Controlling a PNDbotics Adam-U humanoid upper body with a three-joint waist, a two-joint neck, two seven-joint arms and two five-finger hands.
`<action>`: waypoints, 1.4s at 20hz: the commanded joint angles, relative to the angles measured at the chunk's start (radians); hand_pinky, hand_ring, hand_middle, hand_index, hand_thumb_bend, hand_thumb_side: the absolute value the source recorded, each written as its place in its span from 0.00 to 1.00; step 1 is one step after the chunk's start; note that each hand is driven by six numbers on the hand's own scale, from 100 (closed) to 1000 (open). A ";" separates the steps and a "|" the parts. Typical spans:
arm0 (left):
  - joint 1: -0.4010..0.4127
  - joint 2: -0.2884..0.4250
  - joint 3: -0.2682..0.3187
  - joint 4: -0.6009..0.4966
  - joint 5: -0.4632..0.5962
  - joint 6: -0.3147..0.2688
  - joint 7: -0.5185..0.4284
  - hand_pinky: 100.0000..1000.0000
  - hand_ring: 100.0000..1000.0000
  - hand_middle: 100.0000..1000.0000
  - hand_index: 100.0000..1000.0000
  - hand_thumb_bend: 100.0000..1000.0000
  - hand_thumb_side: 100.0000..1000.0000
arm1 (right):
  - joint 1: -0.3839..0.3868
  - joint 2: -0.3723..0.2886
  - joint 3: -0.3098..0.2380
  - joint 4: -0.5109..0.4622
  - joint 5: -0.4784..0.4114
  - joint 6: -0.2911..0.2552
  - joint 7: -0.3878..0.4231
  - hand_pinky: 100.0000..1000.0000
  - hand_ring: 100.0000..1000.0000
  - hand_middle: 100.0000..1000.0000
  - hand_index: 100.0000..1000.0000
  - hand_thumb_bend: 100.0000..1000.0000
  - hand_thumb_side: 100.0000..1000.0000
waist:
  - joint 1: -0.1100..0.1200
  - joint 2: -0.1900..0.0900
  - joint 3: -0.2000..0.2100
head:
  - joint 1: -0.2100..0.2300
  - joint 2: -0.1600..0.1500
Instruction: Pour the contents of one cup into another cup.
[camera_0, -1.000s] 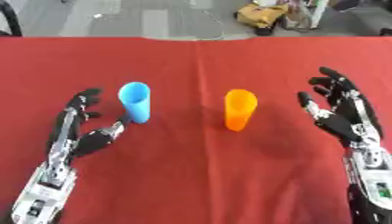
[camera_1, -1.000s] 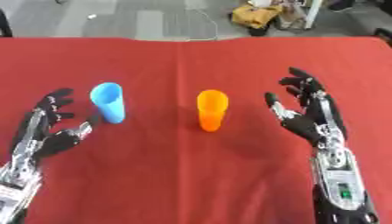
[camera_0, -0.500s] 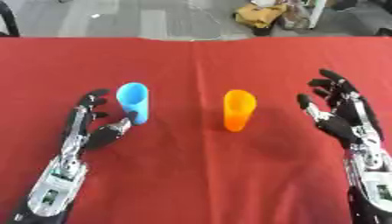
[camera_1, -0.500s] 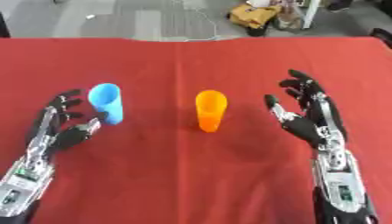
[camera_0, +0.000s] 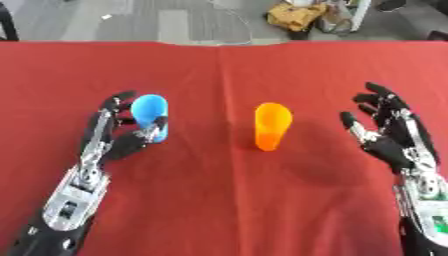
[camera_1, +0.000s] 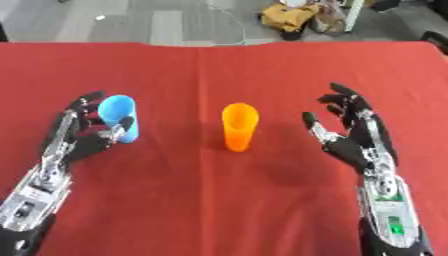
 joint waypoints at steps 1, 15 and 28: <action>-0.030 0.018 -0.005 0.000 0.002 -0.002 -0.013 0.68 0.82 0.81 0.83 0.50 0.16 | -0.018 -0.008 0.003 -0.016 0.001 -0.002 0.006 0.89 0.89 0.62 0.87 0.37 0.14 | -0.001 -0.015 -0.003 | 0.004 -0.014; -0.052 0.007 -0.021 0.044 -0.011 -0.019 -0.053 0.60 0.74 0.73 0.80 0.45 0.13 | -0.022 -0.006 0.005 -0.014 0.001 -0.004 0.011 0.89 0.89 0.62 0.87 0.36 0.14 | -0.002 -0.011 -0.012 | 0.007 -0.020; -0.049 0.002 -0.029 0.061 -0.030 -0.046 -0.092 0.41 0.56 0.58 0.77 0.17 0.00 | -0.023 -0.005 0.005 -0.012 0.004 -0.003 0.012 0.89 0.88 0.62 0.87 0.35 0.14 | -0.003 -0.010 -0.013 | 0.004 -0.020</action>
